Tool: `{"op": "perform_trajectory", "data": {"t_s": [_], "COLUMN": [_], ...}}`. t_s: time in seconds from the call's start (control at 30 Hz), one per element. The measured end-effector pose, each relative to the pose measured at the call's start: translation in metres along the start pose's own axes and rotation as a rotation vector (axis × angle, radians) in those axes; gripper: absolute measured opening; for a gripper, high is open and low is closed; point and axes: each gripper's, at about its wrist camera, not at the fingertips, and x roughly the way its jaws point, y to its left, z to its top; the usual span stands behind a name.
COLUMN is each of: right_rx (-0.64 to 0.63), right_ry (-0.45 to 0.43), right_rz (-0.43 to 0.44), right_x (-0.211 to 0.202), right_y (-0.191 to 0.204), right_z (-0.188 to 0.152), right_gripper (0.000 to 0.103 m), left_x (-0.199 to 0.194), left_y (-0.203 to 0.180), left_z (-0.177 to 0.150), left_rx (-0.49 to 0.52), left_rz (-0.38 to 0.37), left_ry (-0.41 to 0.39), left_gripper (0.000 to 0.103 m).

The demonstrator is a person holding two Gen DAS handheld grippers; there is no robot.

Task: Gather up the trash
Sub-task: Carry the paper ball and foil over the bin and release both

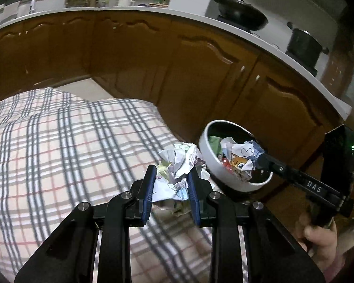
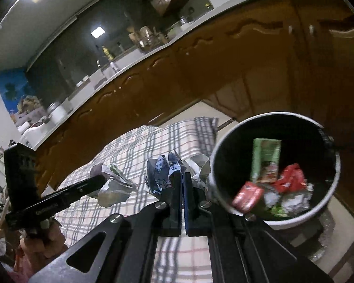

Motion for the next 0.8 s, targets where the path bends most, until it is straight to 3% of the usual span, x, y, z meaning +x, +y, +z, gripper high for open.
{"op": "perform_trajectory", "data": {"t_s": [0.43,0.8], "right_rx": [0.052,0.088], "right_ry": [-0.070,-0.053], "right_rz": [-0.100,-0.163], "right_x": [-0.039,-0.035], "right_y": [-0.057,-0.092], "right_z": [0.014,0.026], "right_gripper": [0.001,0.001], "left_x": [0.037,0.084], "left_y": [-0.060,-0.098], "left_z": [0.021,0.041], "left_rx": [0.077,0.131], "left_rz": [-0.051,-0.052], "left_ry": [0.028,0.058], "left_gripper": [0.024,0.025]}}
